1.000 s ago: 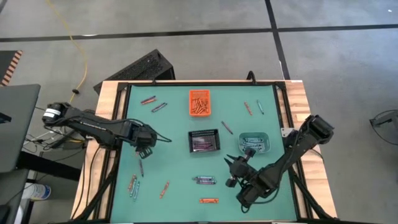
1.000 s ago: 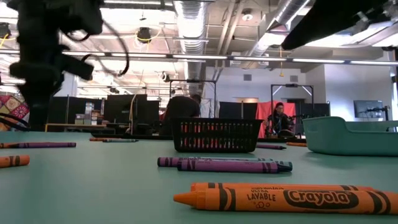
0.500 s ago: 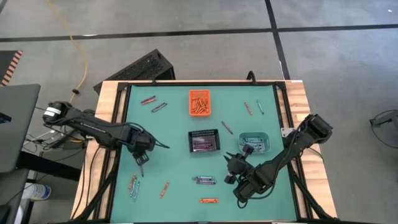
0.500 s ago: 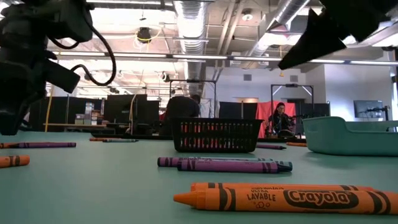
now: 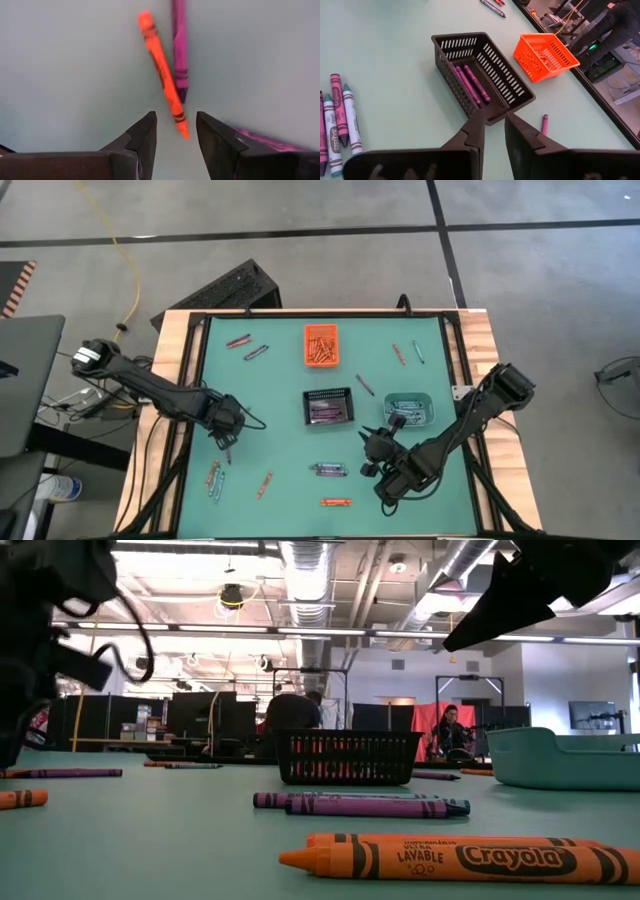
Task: Sort crayons
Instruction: Put the orange crayon into the orange bin
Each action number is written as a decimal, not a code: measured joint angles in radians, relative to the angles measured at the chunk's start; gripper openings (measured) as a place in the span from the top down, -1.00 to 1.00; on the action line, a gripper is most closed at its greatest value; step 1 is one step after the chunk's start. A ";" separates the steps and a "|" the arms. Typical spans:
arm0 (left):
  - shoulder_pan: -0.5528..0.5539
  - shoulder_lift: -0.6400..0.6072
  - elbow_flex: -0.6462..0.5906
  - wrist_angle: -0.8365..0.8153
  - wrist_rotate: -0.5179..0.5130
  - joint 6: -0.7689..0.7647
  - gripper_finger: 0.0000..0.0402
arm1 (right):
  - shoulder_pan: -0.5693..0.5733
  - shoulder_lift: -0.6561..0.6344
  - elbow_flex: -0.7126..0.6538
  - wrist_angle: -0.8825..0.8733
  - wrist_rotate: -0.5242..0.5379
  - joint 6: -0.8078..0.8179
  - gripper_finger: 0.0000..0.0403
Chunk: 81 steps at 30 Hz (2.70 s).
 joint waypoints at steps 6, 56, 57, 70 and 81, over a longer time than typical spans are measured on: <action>-0.013 -0.007 -0.088 0.072 0.007 -0.054 0.36 | 0.000 0.000 0.000 0.000 0.000 -0.002 0.62; 0.139 0.028 0.301 0.361 -0.223 0.341 0.93 | 0.098 -0.001 -0.001 0.360 -0.173 -0.449 0.62; 0.169 0.041 0.302 0.394 -0.223 0.367 0.93 | 0.096 -0.001 -0.001 0.360 -0.173 -0.449 0.62; 0.681 0.426 0.415 0.908 0.147 0.200 0.93 | 0.065 -0.001 -0.001 0.290 -0.173 -0.447 0.62; 0.779 0.652 0.628 0.862 0.179 0.067 0.83 | 0.065 -0.001 0.000 0.230 -0.172 -0.444 0.62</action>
